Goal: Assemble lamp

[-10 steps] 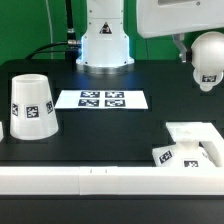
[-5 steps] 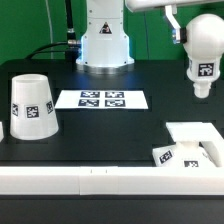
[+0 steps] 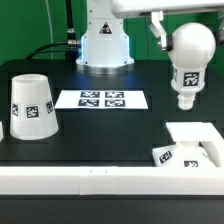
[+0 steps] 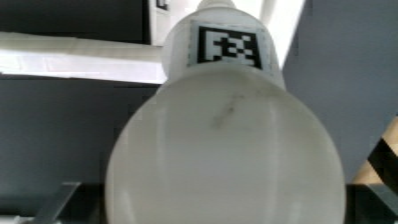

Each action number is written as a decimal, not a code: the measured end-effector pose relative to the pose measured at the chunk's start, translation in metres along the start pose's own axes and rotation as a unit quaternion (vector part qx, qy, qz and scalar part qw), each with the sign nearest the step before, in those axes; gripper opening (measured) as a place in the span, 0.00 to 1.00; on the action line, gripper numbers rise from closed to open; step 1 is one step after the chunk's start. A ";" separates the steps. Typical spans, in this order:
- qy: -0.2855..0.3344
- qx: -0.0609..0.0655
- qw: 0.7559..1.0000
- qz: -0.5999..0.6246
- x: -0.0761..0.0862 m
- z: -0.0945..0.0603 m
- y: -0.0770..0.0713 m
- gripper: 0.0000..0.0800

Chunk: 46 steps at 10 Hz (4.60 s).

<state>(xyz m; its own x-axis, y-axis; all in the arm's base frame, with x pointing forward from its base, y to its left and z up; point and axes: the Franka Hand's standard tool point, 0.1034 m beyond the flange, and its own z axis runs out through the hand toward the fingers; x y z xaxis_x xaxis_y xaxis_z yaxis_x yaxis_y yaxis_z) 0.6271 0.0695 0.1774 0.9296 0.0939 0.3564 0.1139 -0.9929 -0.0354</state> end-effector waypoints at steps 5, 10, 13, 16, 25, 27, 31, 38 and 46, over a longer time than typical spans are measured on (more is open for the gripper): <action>0.001 -0.004 1.000 -0.010 -0.001 0.006 0.005 0.72; 0.001 0.002 1.000 -0.025 0.006 0.018 -0.016 0.72; -0.001 0.003 1.000 -0.026 0.005 0.022 -0.019 0.72; 0.000 0.002 1.000 -0.026 0.010 0.026 -0.015 0.72; -0.009 0.002 1.000 -0.026 -0.005 0.044 -0.015 0.72; 0.010 0.000 1.000 -0.027 -0.006 0.044 -0.016 0.72; 0.037 -0.002 0.999 -0.028 -0.006 0.043 -0.017 0.72; 0.032 -0.001 0.999 -0.029 -0.001 0.028 -0.017 0.87; -0.112 0.010 0.993 -0.028 -0.003 0.016 -0.007 0.87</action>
Offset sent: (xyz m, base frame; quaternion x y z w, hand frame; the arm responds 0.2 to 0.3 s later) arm 0.0000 0.0000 0.0000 0.0000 0.0000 0.0000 1.0000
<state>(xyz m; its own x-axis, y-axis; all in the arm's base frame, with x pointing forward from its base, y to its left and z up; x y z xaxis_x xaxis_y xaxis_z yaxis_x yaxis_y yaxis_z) 0.6290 0.0769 0.1613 0.9760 0.1645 0.1426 0.1719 -0.9842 -0.0413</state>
